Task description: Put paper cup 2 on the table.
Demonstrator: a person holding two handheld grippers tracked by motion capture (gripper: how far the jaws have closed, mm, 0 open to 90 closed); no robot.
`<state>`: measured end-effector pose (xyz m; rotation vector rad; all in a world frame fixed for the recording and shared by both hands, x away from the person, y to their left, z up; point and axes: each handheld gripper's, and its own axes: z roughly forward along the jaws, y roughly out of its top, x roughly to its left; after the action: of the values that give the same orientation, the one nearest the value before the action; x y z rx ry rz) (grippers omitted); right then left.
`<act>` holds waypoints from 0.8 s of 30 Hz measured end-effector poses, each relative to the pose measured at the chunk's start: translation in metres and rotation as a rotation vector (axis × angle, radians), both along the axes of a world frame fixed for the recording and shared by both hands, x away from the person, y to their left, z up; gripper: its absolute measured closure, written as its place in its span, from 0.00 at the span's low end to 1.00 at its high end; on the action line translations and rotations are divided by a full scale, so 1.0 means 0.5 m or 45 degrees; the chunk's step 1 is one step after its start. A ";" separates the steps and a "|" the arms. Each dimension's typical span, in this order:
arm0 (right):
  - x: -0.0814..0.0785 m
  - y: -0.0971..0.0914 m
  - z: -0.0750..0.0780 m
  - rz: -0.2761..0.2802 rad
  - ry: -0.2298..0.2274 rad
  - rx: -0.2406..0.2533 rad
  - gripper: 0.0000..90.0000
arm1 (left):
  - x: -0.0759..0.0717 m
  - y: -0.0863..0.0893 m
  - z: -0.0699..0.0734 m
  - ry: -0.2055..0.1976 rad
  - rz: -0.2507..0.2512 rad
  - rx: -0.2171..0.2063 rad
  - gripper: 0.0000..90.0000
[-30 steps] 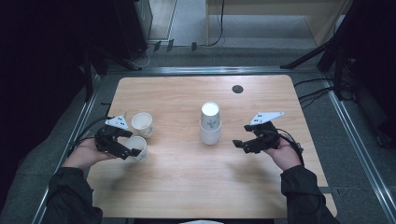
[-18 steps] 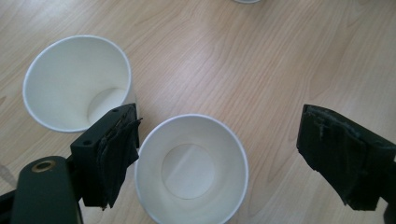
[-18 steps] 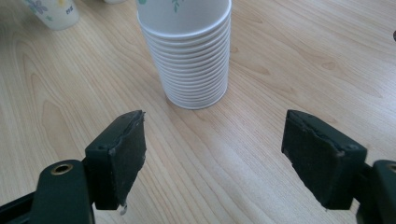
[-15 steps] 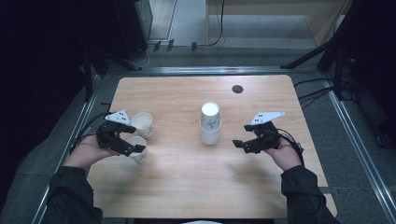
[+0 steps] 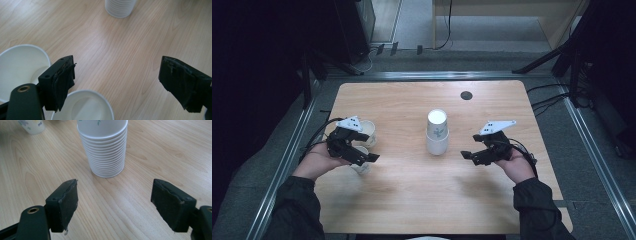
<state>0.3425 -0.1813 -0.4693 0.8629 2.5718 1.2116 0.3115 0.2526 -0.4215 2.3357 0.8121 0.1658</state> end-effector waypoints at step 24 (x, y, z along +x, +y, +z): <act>-0.035 0.004 -0.001 0.028 -0.001 0.023 0.24 | 0.015 -0.137 -0.008 0.005 -0.087 -0.113 0.16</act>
<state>0.3248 -0.1794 -0.4697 0.8399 2.5806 1.2423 0.3190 0.1841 -0.4256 2.2772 0.7263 0.0936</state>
